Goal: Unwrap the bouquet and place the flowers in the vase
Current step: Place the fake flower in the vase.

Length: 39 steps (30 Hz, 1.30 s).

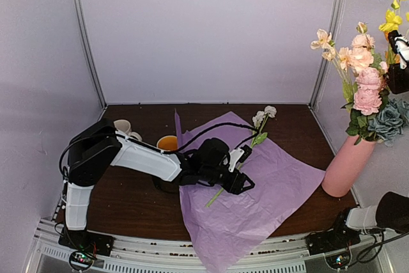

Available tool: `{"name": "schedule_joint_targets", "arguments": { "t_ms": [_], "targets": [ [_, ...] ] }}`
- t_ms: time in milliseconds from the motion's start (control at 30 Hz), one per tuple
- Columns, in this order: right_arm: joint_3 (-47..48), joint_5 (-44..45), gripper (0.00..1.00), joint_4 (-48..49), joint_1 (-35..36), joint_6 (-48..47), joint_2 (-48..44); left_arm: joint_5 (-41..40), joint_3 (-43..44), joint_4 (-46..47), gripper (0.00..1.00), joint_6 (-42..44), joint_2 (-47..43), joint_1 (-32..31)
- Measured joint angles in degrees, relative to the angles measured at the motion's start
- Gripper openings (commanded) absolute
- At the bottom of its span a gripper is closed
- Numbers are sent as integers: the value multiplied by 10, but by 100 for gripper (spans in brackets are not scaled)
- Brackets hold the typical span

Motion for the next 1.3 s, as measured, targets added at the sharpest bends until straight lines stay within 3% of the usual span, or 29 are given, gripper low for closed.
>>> {"name": "schedule_joint_targets", "arguments": {
  "t_ms": [233, 567, 733, 933, 1300],
  "targets": [
    [94, -14, 36, -8, -1, 15, 2, 3, 1, 0, 58, 0, 2, 0],
    [98, -59, 42, -5, -1, 43, 26, 3, -2, 3, 58, 0, 2, 0],
    [97, -77, 28, 17, -1, 66, 36, 3, -3, 4, 58, 0, 2, 0],
    [88, -79, 1, 52, -1, 89, 32, 3, -3, 5, 58, 0, 2, 0],
    [-50, -28, 0, 102, -1, 94, -26, 3, -3, 5, 58, 0, 2, 0]
  ]
}}
